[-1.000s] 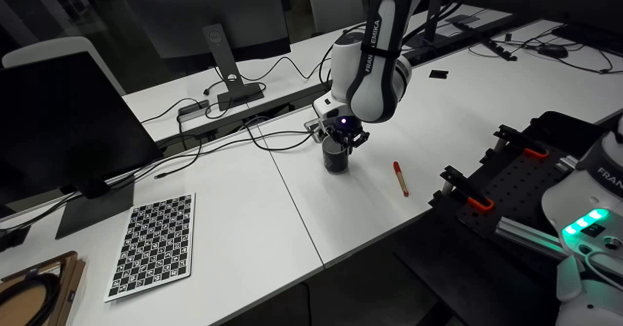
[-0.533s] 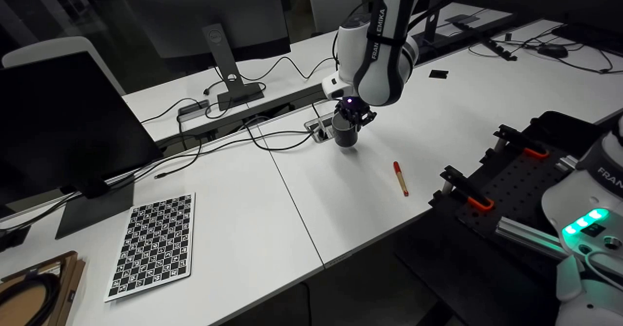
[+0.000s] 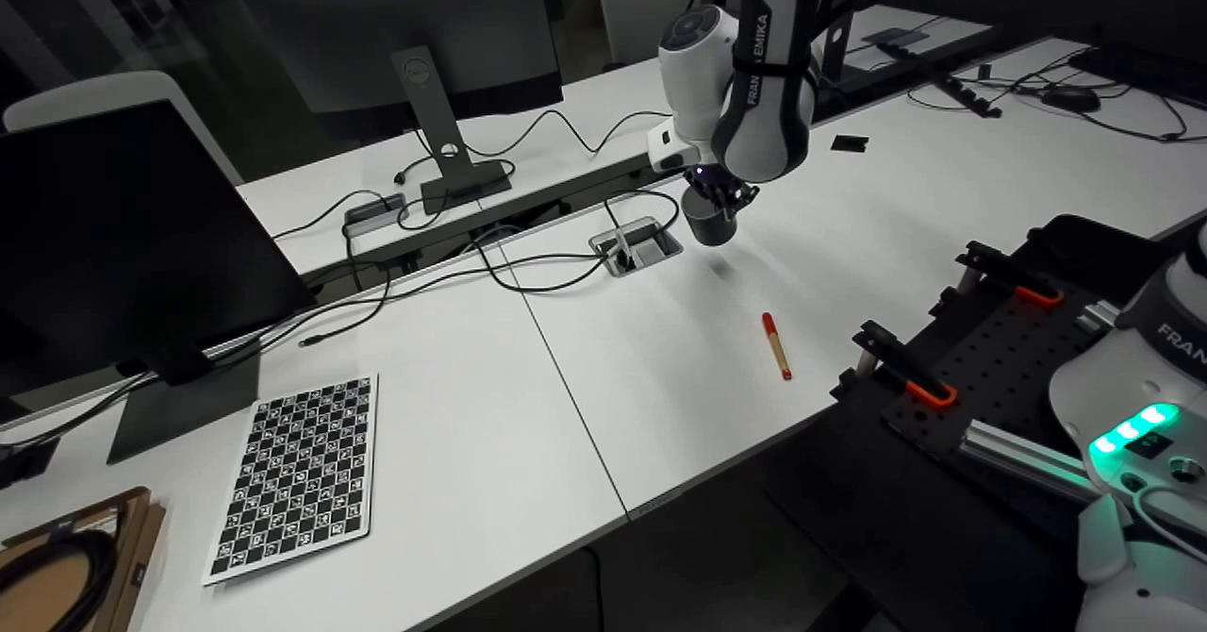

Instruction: Make the cup lie down

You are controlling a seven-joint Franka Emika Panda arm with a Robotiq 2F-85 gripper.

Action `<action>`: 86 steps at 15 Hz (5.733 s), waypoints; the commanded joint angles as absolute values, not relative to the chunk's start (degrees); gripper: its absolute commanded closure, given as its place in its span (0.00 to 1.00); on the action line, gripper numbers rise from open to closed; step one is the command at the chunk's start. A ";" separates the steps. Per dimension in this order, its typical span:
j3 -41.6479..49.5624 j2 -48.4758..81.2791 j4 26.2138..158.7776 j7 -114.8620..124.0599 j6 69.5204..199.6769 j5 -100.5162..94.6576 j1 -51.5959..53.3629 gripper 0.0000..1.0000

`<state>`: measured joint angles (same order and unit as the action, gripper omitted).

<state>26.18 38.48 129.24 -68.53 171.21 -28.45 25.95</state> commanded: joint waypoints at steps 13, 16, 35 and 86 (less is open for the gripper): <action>24.52 38.82 126.59 -51.96 159.33 -44.79 25.78 0.98; 23.71 40.74 123.52 -41.03 150.15 -54.98 25.60 0.98; -2.16 55.95 107.81 -29.01 95.29 -69.73 11.74 0.98; -5.05 70.46 90.57 -39.06 93.34 -65.46 6.11 0.06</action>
<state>-4.64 69.36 92.70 -37.49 95.48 -66.41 6.16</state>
